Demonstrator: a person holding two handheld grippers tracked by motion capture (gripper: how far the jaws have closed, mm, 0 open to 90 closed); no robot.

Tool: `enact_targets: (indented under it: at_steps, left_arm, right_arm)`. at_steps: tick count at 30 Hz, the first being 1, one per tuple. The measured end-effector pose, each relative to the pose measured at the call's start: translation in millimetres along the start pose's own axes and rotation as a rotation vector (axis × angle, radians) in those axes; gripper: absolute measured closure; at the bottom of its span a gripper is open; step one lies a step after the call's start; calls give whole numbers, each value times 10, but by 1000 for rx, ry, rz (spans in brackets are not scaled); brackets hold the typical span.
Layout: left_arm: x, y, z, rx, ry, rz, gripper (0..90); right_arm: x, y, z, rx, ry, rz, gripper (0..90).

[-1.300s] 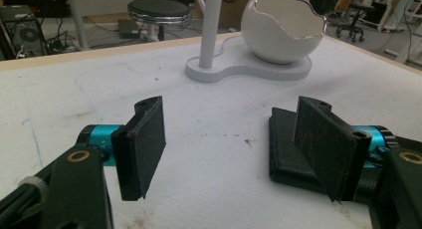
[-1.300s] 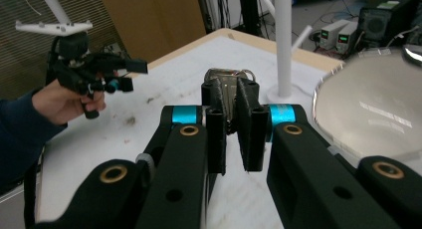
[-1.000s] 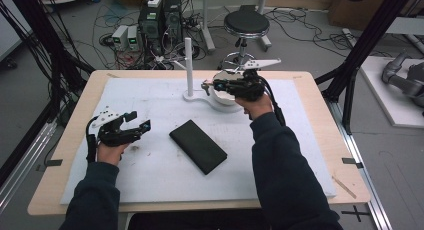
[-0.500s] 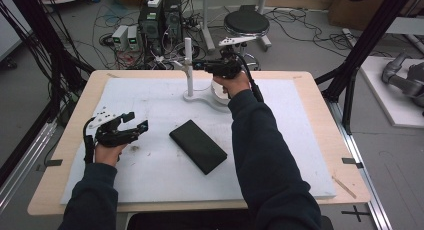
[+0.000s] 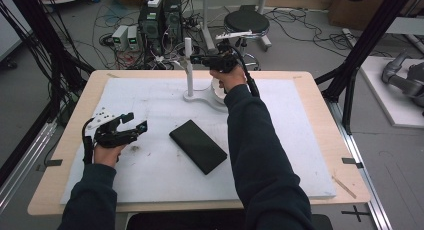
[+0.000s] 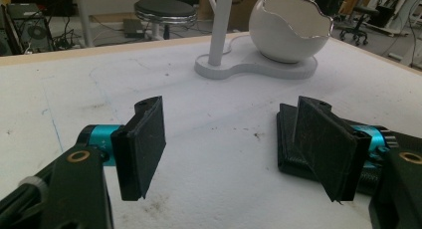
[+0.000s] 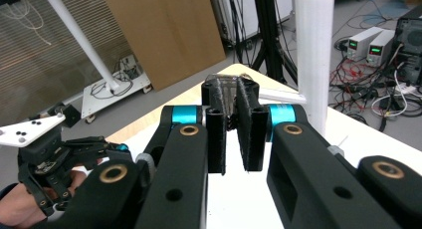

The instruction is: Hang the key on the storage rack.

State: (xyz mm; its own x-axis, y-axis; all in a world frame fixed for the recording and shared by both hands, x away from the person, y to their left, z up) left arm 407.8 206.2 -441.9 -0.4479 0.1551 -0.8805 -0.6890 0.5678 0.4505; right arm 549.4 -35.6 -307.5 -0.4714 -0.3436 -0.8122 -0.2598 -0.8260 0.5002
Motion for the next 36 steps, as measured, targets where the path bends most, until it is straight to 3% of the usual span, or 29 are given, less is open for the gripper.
enact_targets:
  at_steps: [6, 19, 25, 26, 27, 28, 32, 33, 36]
  left_arm:
    - [-3, 3, -1, -1, -1, -1, 287]
    - [5, -7, -14, 7, -3, 5, 288]
    - [7, -5, -20, 7, 2, 3, 288]
    - [8, -6, -22, 7, 1, 4, 288]
    - [9, -8, -25, 9, 0, 5, 288]
    - [9, -12, -27, 10, -3, 5, 288]
    - [12, -32, -47, 15, 0, 9, 287]
    - [12, -36, -53, 19, -2, 11, 287]
    - [12, -51, -72, 24, -1, 14, 281]
  right_arm:
    - [9, 22, -69, 5, -33, -11, 844]
    - [184, 58, -163, 25, -51, 1, 829]
    - [306, 210, -199, 130, -4, 8, 628]
    - [381, 303, -243, 188, 5, 19, 545]
    - [381, 303, -243, 188, 5, 19, 545]
    - [425, 352, -260, 221, 17, 25, 524]
    - [648, 540, -323, 322, 31, 111, 362]
    - [709, 584, -343, 347, 26, 143, 342]
    - [912, 738, -356, 427, 82, 141, 340]
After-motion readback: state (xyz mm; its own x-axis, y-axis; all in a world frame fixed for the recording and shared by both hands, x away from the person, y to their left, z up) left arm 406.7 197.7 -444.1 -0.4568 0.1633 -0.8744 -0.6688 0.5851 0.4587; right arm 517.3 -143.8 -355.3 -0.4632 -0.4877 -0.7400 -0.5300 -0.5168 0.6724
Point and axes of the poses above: each handheld gripper's, and its own axes: y roughly backward along the jaws, x roughly out of its underside, z roughly to its left, the point moved 8 cm from there along -y, roughly forward along the jaws, and after that the axes turned 11 degrees about z, right-handed, at the moved point
